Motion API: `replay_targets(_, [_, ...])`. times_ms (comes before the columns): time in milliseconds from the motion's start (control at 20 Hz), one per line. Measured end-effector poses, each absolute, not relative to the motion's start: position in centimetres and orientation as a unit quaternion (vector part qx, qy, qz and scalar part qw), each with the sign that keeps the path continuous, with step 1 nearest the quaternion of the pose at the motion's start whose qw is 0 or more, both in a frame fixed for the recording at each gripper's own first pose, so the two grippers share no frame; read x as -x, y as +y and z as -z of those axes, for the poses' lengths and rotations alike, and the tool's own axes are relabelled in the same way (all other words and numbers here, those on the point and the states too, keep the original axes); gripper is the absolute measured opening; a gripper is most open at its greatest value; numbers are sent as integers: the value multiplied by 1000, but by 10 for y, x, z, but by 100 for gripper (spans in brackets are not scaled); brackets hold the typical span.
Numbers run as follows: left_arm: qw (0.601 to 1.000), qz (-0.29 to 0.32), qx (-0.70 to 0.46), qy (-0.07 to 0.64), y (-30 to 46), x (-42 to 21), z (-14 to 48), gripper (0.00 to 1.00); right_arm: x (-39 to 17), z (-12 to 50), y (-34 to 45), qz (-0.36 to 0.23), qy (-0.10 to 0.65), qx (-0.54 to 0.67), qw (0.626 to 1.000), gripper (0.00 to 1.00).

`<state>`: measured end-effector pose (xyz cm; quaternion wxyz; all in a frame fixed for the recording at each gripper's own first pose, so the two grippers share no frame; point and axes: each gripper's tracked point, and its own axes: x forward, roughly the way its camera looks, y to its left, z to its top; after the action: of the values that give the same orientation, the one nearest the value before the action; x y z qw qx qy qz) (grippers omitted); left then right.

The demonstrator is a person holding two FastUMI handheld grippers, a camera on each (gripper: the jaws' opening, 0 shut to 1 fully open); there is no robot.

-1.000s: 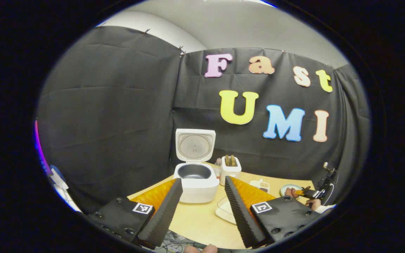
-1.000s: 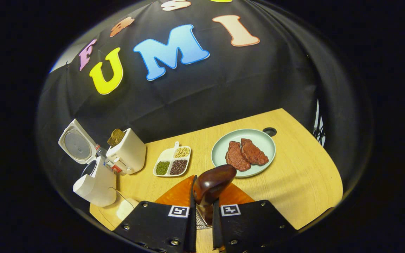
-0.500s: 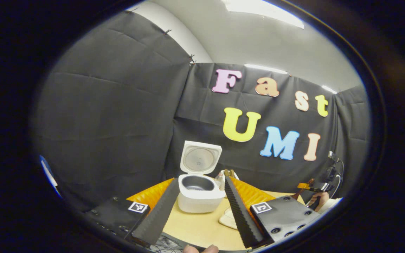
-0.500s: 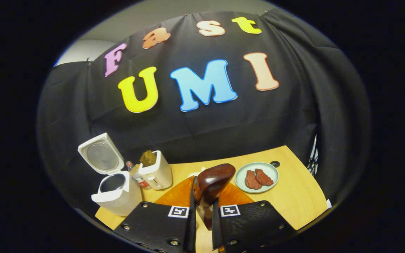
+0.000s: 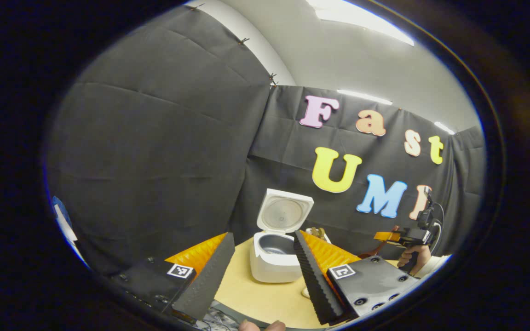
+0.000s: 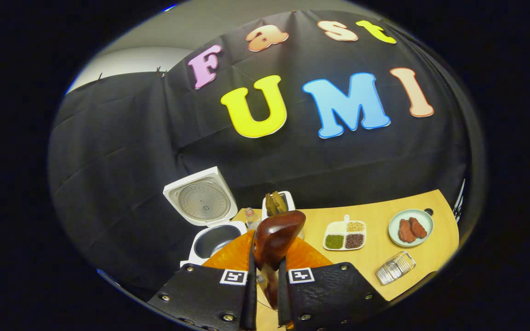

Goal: Close the left gripper, press the button to open the rice cooker; take a wooden spoon from the chopstick holder with the right hand, scoop a spoonful of rice and pour it into the rice cooker, then put the wooden spoon back into the chopstick holder.

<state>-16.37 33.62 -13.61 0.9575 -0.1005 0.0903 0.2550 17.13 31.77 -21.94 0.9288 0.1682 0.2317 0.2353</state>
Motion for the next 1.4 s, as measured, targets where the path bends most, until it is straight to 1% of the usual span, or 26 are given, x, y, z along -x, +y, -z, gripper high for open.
replay_targets(50, [954, -268, 96, 95, 343, 164, 137, 85, -180, 221, 332, -246, 232, -161, 927, 18])
replay_targets(100, [951, -278, 96, 96, 347, 163, 136, 91, -186, 227, 347, -256, 235, -159, 924, 18])
replay_targets(250, [944, -298, 93, 110, 355, 157, 142, 91, -197, 255, 372, -272, 258, -162, 913, 18])
replay_targets(300, [942, -301, 88, 116, 358, 152, 147, 85, -199, 268, 377, -274, 266, -157, 911, 18])
replay_targets(350, [941, -303, 85, 121, 359, 148, 148, 91, -200, 281, 379, -275, 274, -150, 909, 18])
replay_targets(400, [940, -304, 85, 127, 360, 144, 151, 85, -200, 293, 380, -276, 280, -142, 908, 18])
replay_targets(450, [939, -305, 88, 132, 360, 140, 153, 91, -201, 306, 378, -275, 286, -132, 908, 18])
replay_targets(800, [932, -308, 69, 180, 350, 124, 183, 92, -200, 403, 367, -258, 338, -75, 902, 18])
replay_targets(850, [930, -309, 71, 186, 347, 122, 188, 89, -202, 414, 368, -259, 342, -70, 901, 18])
replay_targets(900, [928, -310, 73, 194, 344, 122, 194, 91, -203, 425, 372, -260, 346, -68, 899, 18])
replay_targets(950, [924, -313, 71, 207, 342, 124, 201, 91, -205, 434, 375, -261, 350, -65, 897, 18])
replay_targets(1000, [921, -316, 68, 216, 343, 126, 207, 88, -206, 442, 378, -262, 355, -61, 895, 18])
replay_targets(1100, [916, -323, 62, 229, 343, 128, 211, 92, -207, 457, 388, -264, 368, -66, 889, 18])
replay_targets(1150, [915, -326, 62, 231, 343, 129, 211, 91, -204, 465, 391, -267, 382, -74, 882, 18])
replay_targets(1300, [911, -336, 67, 228, 341, 130, 212, 97, -190, 471, 400, -273, 409, -107, 864, 18])
replay_targets(1350, [912, -336, 67, 225, 340, 129, 209, 86, -186, 473, 403, -279, 414, -113, 859, 18])
replay_targets(1400, [914, -334, 66, 222, 335, 128, 207, 86, -182, 475, 406, -284, 420, -122, 853, 18])
